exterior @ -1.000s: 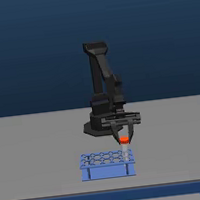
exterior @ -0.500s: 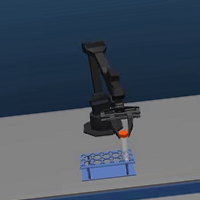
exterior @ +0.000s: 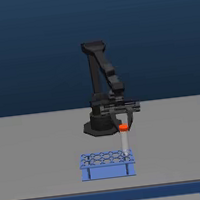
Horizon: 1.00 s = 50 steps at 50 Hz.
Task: Pick up the centrifuge tube on the rack
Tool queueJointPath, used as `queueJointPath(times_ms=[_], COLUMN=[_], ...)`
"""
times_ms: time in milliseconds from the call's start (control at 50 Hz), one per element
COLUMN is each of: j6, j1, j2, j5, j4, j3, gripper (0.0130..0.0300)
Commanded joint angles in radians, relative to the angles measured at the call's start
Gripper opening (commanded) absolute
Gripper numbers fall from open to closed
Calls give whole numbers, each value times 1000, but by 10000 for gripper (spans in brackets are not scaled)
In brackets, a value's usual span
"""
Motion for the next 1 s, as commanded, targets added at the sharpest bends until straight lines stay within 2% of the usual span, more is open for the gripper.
queueJointPath(times_ms=[20,480,1000], j6=[-84,-347,-415], j1=[0,0,0], j2=[-7,-38,-46], j5=[-5,-34,-47], j4=[60,313,378], j3=[-9,-53,-68], gripper=[130,130,130])
